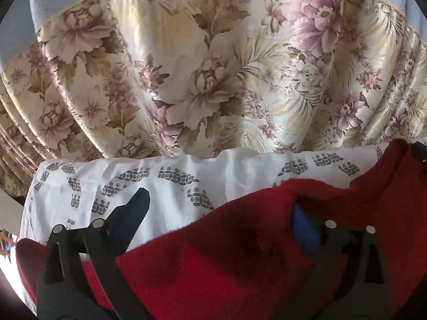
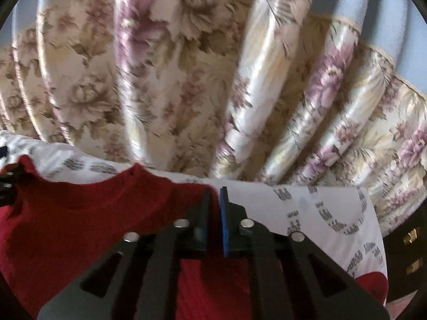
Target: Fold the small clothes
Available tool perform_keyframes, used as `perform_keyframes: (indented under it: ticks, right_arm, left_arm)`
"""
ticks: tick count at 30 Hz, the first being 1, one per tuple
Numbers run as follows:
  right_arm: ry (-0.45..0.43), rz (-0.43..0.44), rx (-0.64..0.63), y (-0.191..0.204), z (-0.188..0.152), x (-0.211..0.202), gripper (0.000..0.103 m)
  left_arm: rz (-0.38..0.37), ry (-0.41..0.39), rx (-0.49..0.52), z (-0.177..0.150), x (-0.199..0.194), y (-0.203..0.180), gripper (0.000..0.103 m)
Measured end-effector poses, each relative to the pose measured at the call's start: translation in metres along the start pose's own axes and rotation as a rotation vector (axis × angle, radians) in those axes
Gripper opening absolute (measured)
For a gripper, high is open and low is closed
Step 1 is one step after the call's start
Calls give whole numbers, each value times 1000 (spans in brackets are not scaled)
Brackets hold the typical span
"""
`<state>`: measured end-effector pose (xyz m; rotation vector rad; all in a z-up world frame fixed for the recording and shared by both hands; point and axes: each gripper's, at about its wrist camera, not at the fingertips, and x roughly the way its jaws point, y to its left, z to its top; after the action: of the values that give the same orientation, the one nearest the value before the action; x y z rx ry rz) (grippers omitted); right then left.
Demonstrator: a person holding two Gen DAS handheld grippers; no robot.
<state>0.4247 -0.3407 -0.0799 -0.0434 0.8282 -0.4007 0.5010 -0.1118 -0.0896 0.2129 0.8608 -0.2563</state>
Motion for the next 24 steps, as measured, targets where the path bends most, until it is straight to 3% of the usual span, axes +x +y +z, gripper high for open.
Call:
perform_keyframes:
  ticks: [1,2,6,9,12,17,21,24]
  right_arm:
    - [4,-25,9,-3,-2,2,41]
    - [-4,-45,19,-5,-3,2,47]
    - [-18,-39,62,-21,-2,-7,50]
    - [-63,-11,77,-30,-3,-36,55]
    - [-138,-3,41,-29,-6,-71,65]
    - [-138,55,34,-24,-5,-83,65]
    - [-35,191,-9,-5,-9,-45,65]
    - [101,291,-62,15,-15,1,63]
  left_arm:
    - [0,-4,5,1,-3,1,99]
    - [-1,-11,2,4,-9,4,100]
    - [-70,18,-33,12,-26,20,100]
    - [-39,2,51,8,-50,26,100]
    - [-62,7,145,-7,-61,29,100]
    - [-28,-30,220,-16,-56,23,100]
    - [-41,-28,168,-16,-46,19,100]
    - [-35,-41,171,-17,-41,17,100]
